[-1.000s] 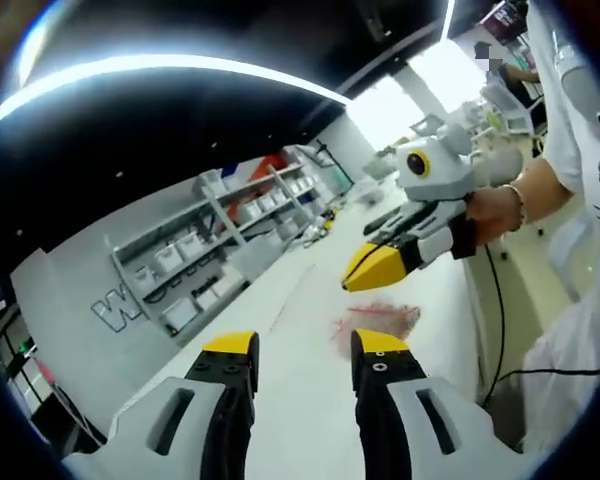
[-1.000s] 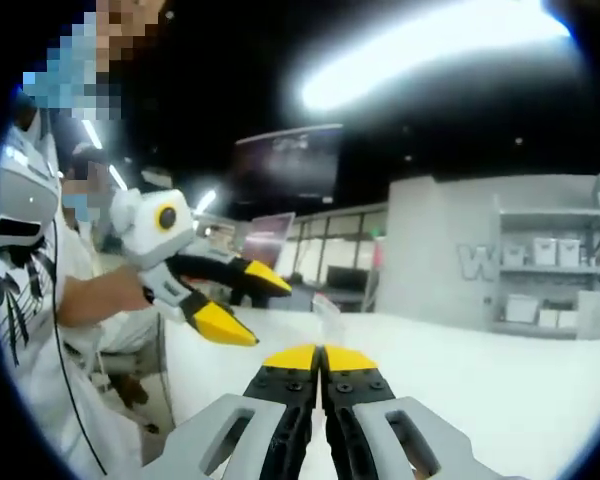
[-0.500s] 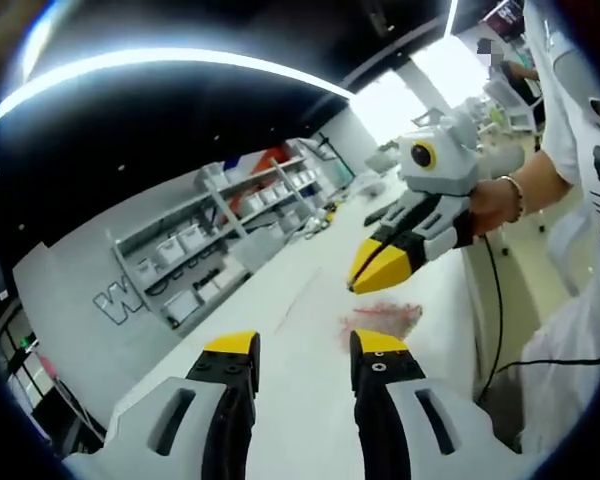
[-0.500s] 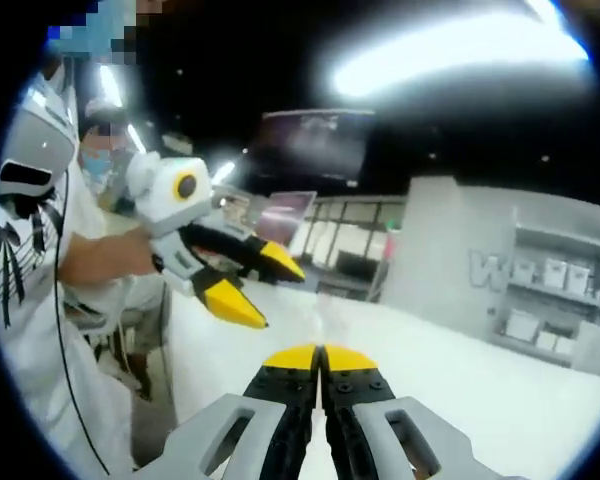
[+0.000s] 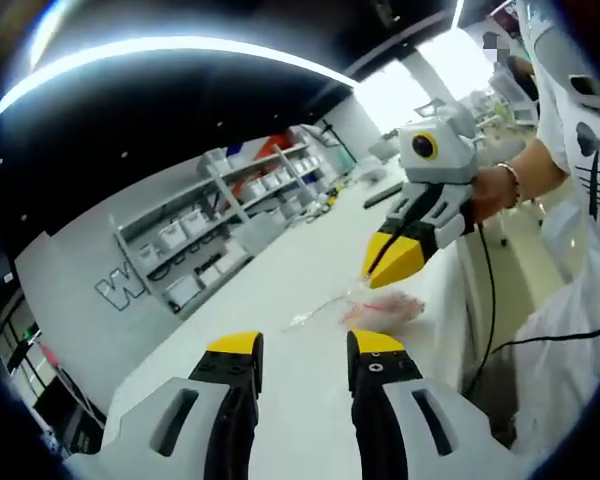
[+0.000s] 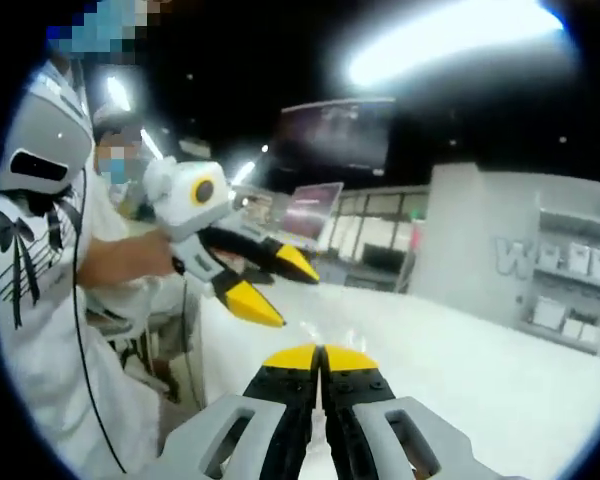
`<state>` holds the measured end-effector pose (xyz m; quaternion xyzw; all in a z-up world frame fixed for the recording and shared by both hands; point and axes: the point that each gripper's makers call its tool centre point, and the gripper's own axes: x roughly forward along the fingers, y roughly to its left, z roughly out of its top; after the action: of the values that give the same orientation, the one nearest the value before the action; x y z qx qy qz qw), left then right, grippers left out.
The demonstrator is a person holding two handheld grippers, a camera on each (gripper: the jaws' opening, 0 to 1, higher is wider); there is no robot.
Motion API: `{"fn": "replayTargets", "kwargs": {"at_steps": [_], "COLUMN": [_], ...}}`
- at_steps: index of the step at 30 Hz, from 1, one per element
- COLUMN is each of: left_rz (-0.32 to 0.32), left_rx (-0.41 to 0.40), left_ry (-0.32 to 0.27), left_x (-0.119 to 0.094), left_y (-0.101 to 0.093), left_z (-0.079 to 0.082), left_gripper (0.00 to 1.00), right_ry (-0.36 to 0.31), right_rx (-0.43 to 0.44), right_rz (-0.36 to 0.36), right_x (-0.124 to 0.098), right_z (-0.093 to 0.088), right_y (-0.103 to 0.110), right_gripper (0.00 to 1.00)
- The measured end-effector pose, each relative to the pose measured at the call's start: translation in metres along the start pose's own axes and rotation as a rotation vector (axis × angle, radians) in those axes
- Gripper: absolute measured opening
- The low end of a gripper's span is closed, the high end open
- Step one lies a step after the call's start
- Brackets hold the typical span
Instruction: Open the resealable bag by pulling the two sides of the seal apart until the entire bag opening is separated and visibly accessible.
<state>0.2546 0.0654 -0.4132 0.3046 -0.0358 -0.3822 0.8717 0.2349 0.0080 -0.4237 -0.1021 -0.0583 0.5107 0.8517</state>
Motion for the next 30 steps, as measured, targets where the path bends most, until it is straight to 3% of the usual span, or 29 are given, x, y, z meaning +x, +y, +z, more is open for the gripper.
{"fn": "replayTargets", "kwargs": {"at_steps": [9, 15, 23, 30], "left_rz": [-0.009, -0.001, 0.009, 0.013], "left_rx": [0.041, 0.152, 0.226, 0.344], "left_ry": [-0.019, -0.011, -0.015, -0.015], "left_x": [0.004, 0.012, 0.020, 0.025], "left_y": [-0.005, -0.005, -0.005, -0.010], "left_z": [0.006, 0.009, 0.009, 0.012], "left_gripper": [0.28, 0.25, 0.20, 0.15], "right_ry": [-0.017, -0.025, -0.031, -0.038], "right_rx": [0.046, 0.061, 0.075, 0.084], "right_rz": [-0.009, -0.012, -0.013, -0.015], "right_x": [-0.003, -0.004, -0.005, -0.005], "right_z": [0.003, 0.004, 0.004, 0.003], "right_y": [-0.004, -0.005, -0.008, -0.010], "right_gripper": [0.00, 0.00, 0.00, 0.00]}}
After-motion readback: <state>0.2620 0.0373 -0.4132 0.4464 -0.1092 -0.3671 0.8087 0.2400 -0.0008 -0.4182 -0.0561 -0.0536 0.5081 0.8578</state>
